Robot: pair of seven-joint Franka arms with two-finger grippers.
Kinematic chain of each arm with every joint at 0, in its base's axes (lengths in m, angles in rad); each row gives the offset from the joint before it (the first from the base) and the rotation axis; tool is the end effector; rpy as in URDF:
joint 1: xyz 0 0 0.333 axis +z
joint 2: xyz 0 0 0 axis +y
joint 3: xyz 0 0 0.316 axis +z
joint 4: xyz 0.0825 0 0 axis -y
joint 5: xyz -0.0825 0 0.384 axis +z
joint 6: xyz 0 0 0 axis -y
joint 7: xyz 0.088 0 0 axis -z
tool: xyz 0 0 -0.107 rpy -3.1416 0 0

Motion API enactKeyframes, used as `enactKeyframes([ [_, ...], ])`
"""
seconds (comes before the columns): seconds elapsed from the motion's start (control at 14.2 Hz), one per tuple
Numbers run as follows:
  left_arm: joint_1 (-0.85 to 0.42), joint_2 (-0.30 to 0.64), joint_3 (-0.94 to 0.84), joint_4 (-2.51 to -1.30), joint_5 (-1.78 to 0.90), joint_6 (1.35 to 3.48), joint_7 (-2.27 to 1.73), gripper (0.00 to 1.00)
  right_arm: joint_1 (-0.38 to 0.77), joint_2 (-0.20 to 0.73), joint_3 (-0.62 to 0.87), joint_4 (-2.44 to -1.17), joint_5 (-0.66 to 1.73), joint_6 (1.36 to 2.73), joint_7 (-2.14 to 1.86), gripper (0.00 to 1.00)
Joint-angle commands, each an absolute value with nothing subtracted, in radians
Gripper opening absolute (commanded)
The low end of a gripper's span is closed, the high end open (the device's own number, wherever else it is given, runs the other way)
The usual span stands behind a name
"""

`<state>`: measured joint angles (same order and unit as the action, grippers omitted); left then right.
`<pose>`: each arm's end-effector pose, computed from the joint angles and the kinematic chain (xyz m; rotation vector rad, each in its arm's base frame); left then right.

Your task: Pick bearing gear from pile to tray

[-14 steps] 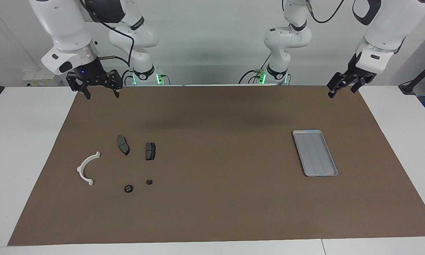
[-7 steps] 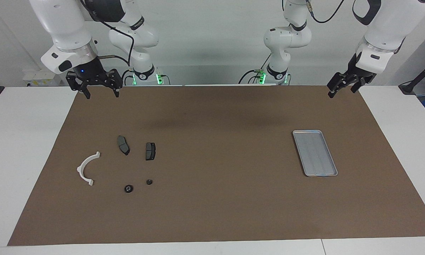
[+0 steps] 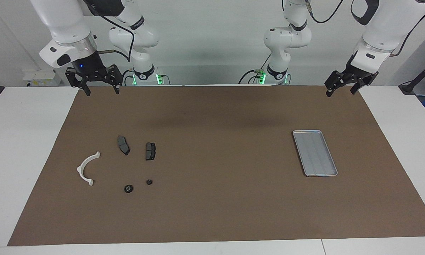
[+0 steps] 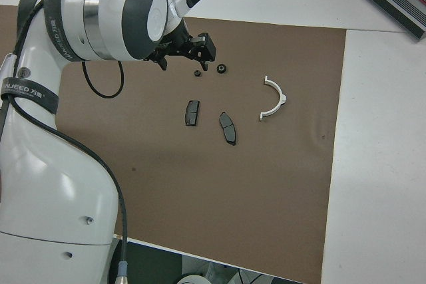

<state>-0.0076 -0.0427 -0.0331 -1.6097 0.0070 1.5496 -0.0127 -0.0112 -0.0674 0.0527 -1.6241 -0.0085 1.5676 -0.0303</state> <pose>0.5383 -0.0216 0.6277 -3.1323 0.0437 0.0269 0.5326 0.0222 0.6357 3.1275 0.1121 0.0170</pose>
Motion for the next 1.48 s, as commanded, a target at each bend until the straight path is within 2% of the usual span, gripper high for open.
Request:
enactKeyframes([
  [0.0,-0.003,-0.055,-0.029,-1.621,0.011,1.560,0.087,1.00,-0.028,-0.087,0.060,-1.635,0.018,1.565,-0.060,1.00],
  [0.99,-0.012,-0.057,-0.029,-1.624,0.011,1.557,0.081,1.00,-0.034,-0.104,0.063,-1.655,0.020,1.574,-0.094,1.00],
  [1.41,-0.011,-0.057,-0.029,-1.624,0.011,1.557,0.081,1.00,-0.003,-0.092,0.064,-1.677,0.020,1.600,-0.052,1.00],
])
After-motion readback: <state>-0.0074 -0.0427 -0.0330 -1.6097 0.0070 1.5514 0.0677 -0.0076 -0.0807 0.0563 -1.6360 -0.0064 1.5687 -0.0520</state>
